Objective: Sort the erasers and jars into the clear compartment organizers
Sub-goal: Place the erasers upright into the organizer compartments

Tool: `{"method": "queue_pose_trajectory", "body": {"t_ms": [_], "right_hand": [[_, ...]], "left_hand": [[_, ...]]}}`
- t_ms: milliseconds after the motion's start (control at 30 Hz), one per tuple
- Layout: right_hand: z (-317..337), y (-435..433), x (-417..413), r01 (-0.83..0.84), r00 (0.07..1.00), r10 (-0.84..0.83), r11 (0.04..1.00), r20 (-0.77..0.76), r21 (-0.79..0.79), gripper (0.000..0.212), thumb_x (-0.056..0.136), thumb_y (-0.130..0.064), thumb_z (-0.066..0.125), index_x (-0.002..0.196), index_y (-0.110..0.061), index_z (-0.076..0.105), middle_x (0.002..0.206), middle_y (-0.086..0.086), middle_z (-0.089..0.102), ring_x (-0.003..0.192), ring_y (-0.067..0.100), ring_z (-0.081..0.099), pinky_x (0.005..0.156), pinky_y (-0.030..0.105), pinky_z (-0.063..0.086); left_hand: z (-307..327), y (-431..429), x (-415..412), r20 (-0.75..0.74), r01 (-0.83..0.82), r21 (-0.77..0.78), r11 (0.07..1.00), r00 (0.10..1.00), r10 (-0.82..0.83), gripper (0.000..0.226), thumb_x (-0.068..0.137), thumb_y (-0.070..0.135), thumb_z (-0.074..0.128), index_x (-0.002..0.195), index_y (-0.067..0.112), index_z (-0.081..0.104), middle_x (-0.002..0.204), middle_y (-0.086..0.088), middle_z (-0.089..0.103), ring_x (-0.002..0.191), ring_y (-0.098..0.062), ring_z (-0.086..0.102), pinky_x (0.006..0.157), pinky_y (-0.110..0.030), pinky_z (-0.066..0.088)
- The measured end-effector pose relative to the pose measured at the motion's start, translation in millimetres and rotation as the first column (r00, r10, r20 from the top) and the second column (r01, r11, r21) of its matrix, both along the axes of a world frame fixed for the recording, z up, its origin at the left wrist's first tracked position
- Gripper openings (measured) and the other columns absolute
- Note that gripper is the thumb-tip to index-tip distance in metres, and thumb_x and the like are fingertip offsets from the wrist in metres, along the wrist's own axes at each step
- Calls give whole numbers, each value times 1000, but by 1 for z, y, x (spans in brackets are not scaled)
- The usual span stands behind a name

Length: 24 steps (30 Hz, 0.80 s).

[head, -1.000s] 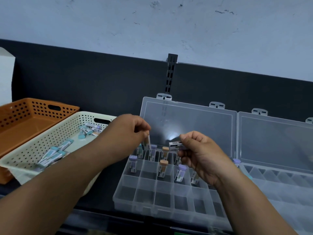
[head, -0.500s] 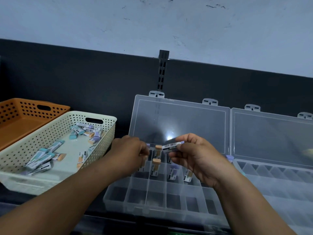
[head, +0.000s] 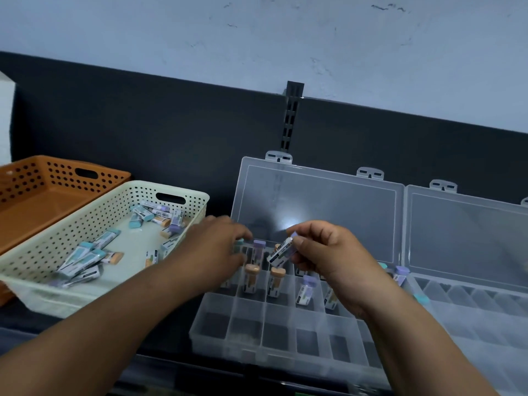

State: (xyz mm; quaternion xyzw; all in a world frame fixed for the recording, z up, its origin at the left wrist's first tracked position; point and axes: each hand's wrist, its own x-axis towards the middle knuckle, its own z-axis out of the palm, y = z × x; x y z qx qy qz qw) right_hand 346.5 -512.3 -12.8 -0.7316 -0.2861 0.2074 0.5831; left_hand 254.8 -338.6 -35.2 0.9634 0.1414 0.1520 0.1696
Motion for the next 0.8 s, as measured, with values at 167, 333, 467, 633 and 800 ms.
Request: {"method": "queue_pose_trajectory", "body": {"t_ms": [167,333,467,633,800], "right_hand": [[10,20,-22,-83,984,89,995,151,-46,9,91,-7,62,89,-14,67,69,0,70,61,6,61,60,20,51],[7,41,-44,-183,927,246,955,284,-233,3,89,-17,66,89,-18,69,80,-1,72,73,12,65,68,25,53],[-8,57,-55,-155,872,306,913,383,-378,7,86,-18,68,80,-22,68,77,-3,69,69,6,62,68,26,52],[-23,65,-58,-51,824,309,875,475,-481,3,85,-21,69,84,-24,68,79,-10,64,64,-2,52,59,13,40],[-30,67,-65,-32,845,309,845,437,-534,14,86,-21,69,77,-29,63,75,-12,60,64,-3,52,58,10,41]], "left_hand": [[14,28,-28,113,-71,-26,997,991,74,37,88,29,64,124,27,58,120,7,54,112,-11,47,93,-28,39],[4,50,-49,113,-138,-33,990,983,141,38,87,31,65,124,27,59,127,5,54,120,-13,46,97,-28,35],[-5,61,-56,97,-129,-70,989,986,136,38,86,34,65,124,30,58,129,7,53,123,-12,44,101,-31,37],[-7,71,-58,82,-78,-102,992,993,86,37,87,36,63,123,31,58,127,9,53,119,-10,46,97,-28,38],[-8,76,-56,65,-30,-139,990,997,39,38,88,35,62,125,29,57,128,10,51,118,-8,46,97,-25,37]]}}
